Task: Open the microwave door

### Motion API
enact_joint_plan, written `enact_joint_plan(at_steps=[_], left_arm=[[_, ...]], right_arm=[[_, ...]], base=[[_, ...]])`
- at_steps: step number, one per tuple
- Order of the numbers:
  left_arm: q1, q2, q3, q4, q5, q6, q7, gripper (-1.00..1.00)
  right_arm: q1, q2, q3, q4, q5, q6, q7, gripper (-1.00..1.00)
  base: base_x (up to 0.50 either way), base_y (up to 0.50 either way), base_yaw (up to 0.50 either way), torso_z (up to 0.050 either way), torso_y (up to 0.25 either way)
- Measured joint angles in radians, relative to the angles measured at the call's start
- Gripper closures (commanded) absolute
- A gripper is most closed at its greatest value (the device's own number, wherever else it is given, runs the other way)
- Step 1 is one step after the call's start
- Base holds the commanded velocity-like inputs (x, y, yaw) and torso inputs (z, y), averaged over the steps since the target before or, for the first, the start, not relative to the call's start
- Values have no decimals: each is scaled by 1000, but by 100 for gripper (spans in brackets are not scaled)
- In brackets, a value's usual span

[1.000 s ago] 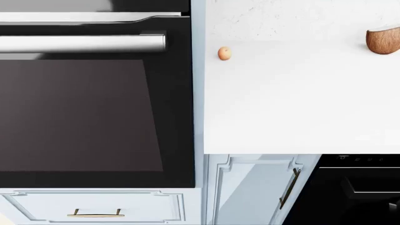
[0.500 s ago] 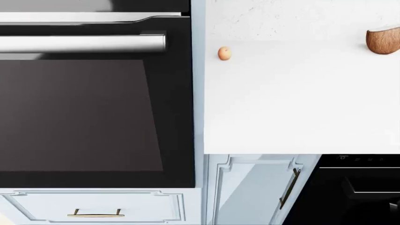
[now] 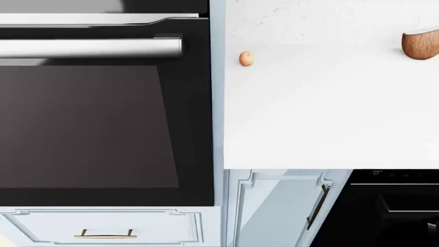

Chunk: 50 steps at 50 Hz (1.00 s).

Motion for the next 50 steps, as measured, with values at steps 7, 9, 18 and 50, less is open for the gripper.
enact_joint_plan(at_steps=[7, 9, 18, 50], left_arm=[[-21, -1, 4, -9, 0, 11, 2, -100], [-31, 0, 4, -10, 0, 13, 3, -100], [-74, 15, -6, 16, -19, -9, 3, -100], [-53, 197, 85, -25, -100, -1, 50, -100]], right_arm=[[0, 2, -3, 2, 3, -3, 3, -100], [1, 2, -3, 2, 4, -3, 4, -100], [4, 4, -3, 0, 12, 0, 11, -100], [-25, 28, 46, -16, 57, -3, 27, -100]], base=[[0, 0, 0, 0, 1], [0, 0, 0, 0, 0], [0, 0, 0, 0, 0], [0, 0, 0, 0, 0]])
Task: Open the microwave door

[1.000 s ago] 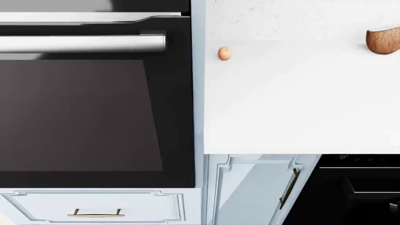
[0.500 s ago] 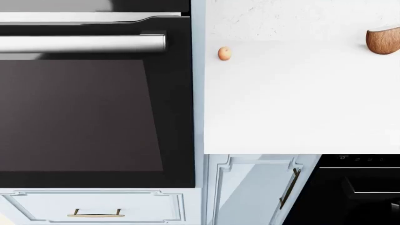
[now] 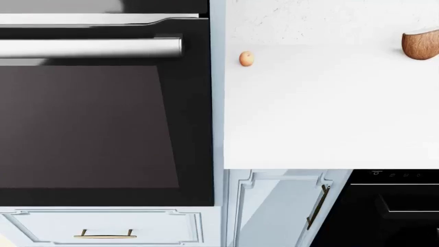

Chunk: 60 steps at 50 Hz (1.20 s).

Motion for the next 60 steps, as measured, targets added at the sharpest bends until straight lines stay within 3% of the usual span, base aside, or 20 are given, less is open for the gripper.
enact_joint_plan(at_steps=[15, 33, 44, 60], left_arm=[[-67, 67, 124, -353, 44, 233, 72, -100], [-104, 91, 226, -689, 100, 460, 106, -100], [-109, 93, 195, -814, 190, 538, 115, -100], [-112, 95, 58, -896, 338, 594, 144, -100]], right_arm=[[-10, 17, 9, 8, 12, -13, 4, -100], [-25, 27, 18, 9, 25, -24, 10, -100], [-27, 31, 14, 13, 27, -30, 14, -100], [-25, 31, -3, 19, 28, -38, 21, -100]], base=[[0, 0, 0, 0, 0], [0, 0, 0, 0, 0], [0, 0, 0, 0, 0], [0, 0, 0, 0, 0]])
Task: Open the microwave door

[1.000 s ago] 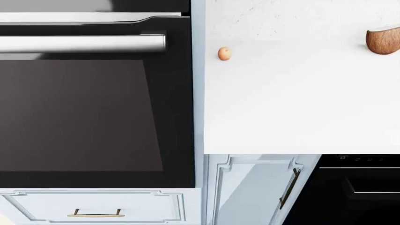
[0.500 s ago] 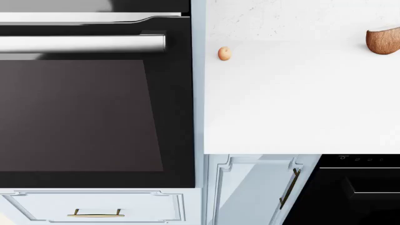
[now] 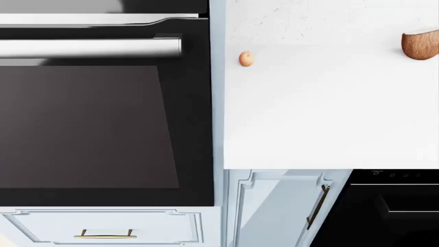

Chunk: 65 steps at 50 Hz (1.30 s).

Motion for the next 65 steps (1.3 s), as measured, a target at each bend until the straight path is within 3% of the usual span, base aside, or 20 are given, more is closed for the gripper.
enact_joint_plan(at_steps=[16, 35, 49, 65], left_arm=[[0, 0, -209, 12, 8, 8, 61, -100], [14, 0, -276, 135, 152, -144, 173, -100], [7, -12, -263, 426, 320, -345, 276, -100], [0, -41, -259, 828, 382, -633, 375, -100]], right_arm=[[7, -8, -30, 16, -8, -15, 4, -100], [7, -11, -43, 21, -6, -28, 12, -100], [2, -9, -38, 20, 4, -34, 19, -100], [9, -8, -44, 19, 15, -35, 29, -100]], base=[[0, 0, 0, 0, 0], [0, 0, 0, 1, 0], [0, 0, 0, 0, 0], [0, 0, 0, 0, 0]])
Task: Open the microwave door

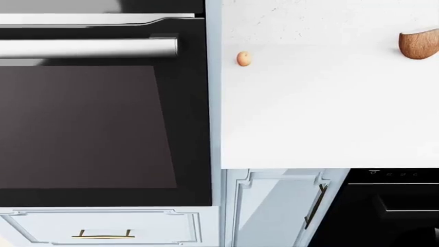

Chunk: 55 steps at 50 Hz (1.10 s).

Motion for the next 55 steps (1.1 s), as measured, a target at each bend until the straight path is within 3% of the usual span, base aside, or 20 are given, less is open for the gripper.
enact_joint_plan(at_steps=[11, 20, 36, 55], left_arm=[[0, 8, -5, 115, -24, -98, -11, -100], [0, 26, 5, 103, -175, -96, -142, -100], [0, 39, 103, -260, -363, 237, -389, -100], [1, 41, 68, -600, -244, 538, -578, -100]], right_arm=[[8, 3, -4, 1, 7, 2, 7, -100], [16, 7, 0, -2, 19, 8, 14, -100], [5, 23, 23, -12, 40, 10, 22, -100], [3, 34, 25, -9, 48, 5, 27, -100]], base=[[0, 0, 0, 0, 0], [0, 0, 0, 0, 0], [0, 0, 0, 0, 0], [0, 0, 0, 0, 0]])
